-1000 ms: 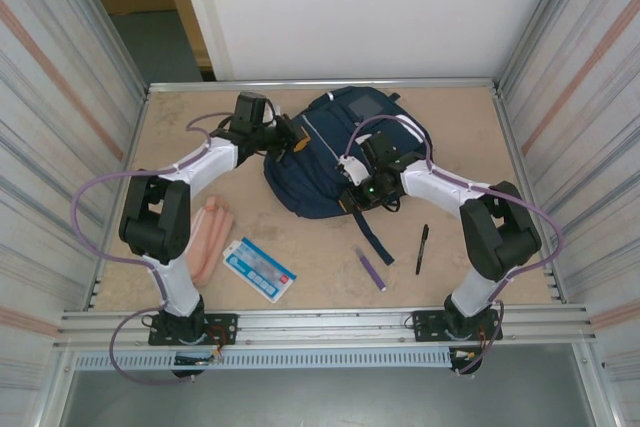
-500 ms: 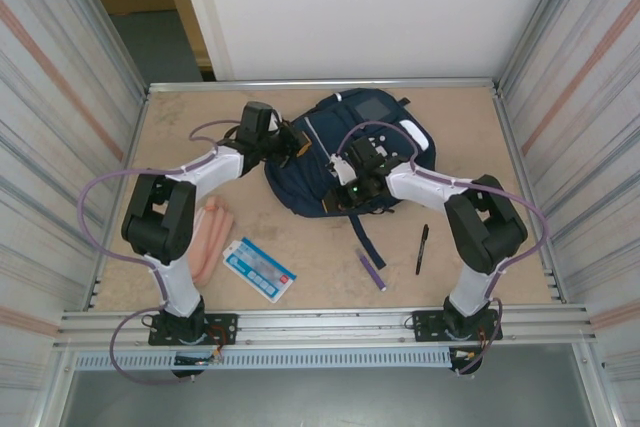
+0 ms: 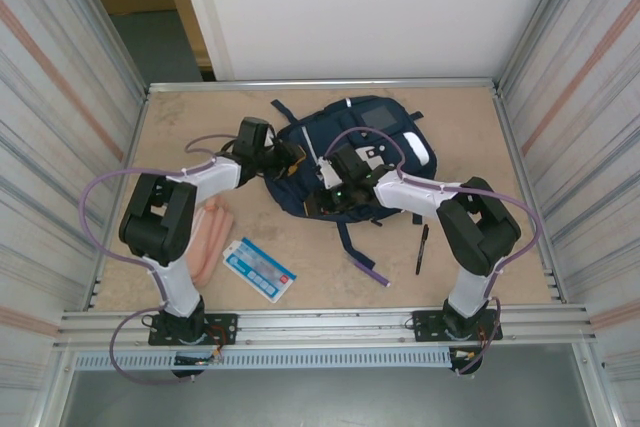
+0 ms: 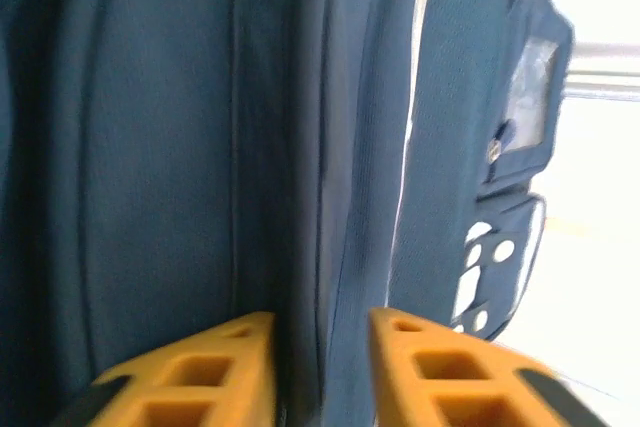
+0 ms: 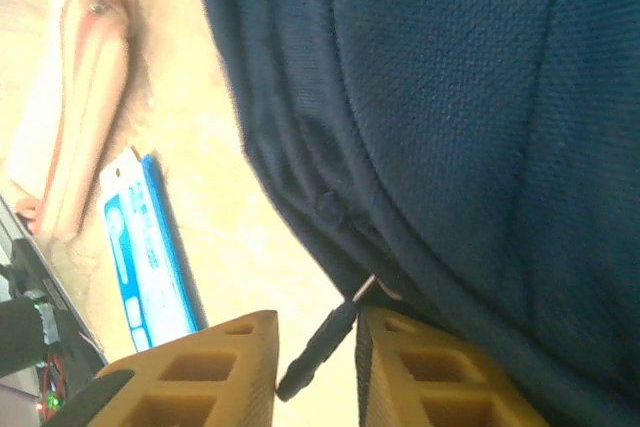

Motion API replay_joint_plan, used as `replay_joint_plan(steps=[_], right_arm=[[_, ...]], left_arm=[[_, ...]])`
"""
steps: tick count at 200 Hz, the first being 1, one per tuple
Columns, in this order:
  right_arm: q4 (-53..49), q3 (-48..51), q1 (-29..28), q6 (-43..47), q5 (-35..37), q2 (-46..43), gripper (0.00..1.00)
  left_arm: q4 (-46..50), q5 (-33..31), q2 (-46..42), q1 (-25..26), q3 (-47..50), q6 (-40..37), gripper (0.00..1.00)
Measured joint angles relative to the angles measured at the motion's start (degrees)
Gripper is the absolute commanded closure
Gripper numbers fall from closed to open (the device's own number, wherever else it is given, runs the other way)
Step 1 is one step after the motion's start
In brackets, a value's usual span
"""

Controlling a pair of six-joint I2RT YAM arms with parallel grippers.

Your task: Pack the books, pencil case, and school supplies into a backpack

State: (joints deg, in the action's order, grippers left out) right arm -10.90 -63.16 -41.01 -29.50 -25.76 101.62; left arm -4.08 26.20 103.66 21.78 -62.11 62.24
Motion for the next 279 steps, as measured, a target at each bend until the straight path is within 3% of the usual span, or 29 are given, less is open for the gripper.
replay_joint_plan(steps=[30, 77, 98, 126, 151, 204, 234, 279], right_arm=[[2.36, 0.76, 0.26, 0.48, 0.07, -1.16, 0.65], [6.36, 10.14, 0.70, 4.74, 3.32, -11.37, 0.58], [5.77, 11.32, 0.87, 7.48, 5.97, -14.78, 0.57], [4.26, 11.32, 1.68, 10.40, 12.26, -18.01, 0.54], [3.93, 11.32, 5.01, 10.73, 15.23, -19.12, 0.54], [3.89, 11.32, 9.22, 10.71, 17.03, -19.28, 0.53], [4.07, 11.37, 9.18, 10.67, 16.98, -19.28, 0.53], [5.18, 12.22, 9.16, 10.64, 16.98, -19.28, 0.53]], left_arm=[[5.75, 0.96, -3.78, -0.87, 1.40, -4.81, 0.56], [15.96, -0.76, -16.61, -1.40, 2.10, -15.10, 0.56], [19.02, -1.20, -18.88, 0.83, 3.30, -18.69, 0.56], [22.80, -2.86, -17.51, 7.48, 3.85, -21.38, 0.56], [25.68, -7.63, -16.28, 13.31, 3.54, -21.40, 0.52], [31.08, -26.25, -16.17, 23.52, 2.23, -17.27, 0.42], [31.63, -30.56, -15.61, 24.90, 0.00, -16.70, 0.41], [31.50, -35.43, -6.99, 26.53, -4.26, -15.87, 0.46]])
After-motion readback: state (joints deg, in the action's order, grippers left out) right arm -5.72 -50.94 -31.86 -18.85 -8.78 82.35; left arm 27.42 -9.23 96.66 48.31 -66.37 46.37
